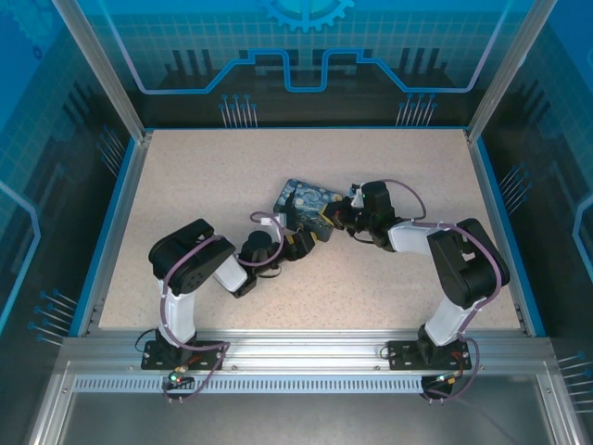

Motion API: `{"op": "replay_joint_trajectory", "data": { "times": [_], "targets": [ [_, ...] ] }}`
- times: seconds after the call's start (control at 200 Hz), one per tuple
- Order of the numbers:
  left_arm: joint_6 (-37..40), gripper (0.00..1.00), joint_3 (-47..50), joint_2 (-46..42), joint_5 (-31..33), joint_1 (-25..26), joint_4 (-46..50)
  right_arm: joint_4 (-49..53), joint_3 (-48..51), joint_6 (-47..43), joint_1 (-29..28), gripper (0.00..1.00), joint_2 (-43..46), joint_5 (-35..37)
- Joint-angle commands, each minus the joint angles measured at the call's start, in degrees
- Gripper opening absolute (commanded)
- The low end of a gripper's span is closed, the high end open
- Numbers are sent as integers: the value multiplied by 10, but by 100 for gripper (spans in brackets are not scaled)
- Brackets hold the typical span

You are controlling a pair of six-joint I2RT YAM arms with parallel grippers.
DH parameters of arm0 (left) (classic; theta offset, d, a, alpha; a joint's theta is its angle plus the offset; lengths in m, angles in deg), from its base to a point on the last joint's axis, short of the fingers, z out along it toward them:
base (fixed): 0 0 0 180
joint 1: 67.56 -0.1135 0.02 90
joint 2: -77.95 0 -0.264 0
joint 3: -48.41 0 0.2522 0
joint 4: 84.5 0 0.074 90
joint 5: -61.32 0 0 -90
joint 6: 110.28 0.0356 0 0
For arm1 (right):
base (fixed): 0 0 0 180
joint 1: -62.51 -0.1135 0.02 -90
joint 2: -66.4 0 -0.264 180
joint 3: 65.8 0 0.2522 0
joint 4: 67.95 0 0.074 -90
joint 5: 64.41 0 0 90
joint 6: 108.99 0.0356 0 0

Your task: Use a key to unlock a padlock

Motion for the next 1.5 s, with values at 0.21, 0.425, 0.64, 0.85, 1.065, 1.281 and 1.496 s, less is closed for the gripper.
{"op": "replay_joint_trajectory", "data": {
  "times": [0.21, 0.425, 0.64, 0.85, 1.065, 1.281, 1.496],
  "targets": [
    [-27, 59, 17, 18, 51, 3, 14, 43, 3, -14, 7, 0, -13, 9],
    [-23, 47, -6, 3, 74, 3, 111, 43, 2, -13, 7, 0, -13, 8],
    [-9, 40, -30, -12, 90, 3, 179, 44, 3, -13, 8, 0, -13, 8],
    [-17, 36, -35, -7, 114, 6, 199, 40, 6, -13, 9, 0, -17, 8],
    [-14, 36, -41, -1, 139, 17, 216, 38, 7, -11, 10, 0, -20, 7],
    [-14, 33, -41, 4, 153, 25, 213, 37, 6, -10, 10, 0, -22, 6],
    [-16, 22, -41, 6, 156, 26, 212, 37, 7, -11, 12, 0, -24, 6]
  ]
}}
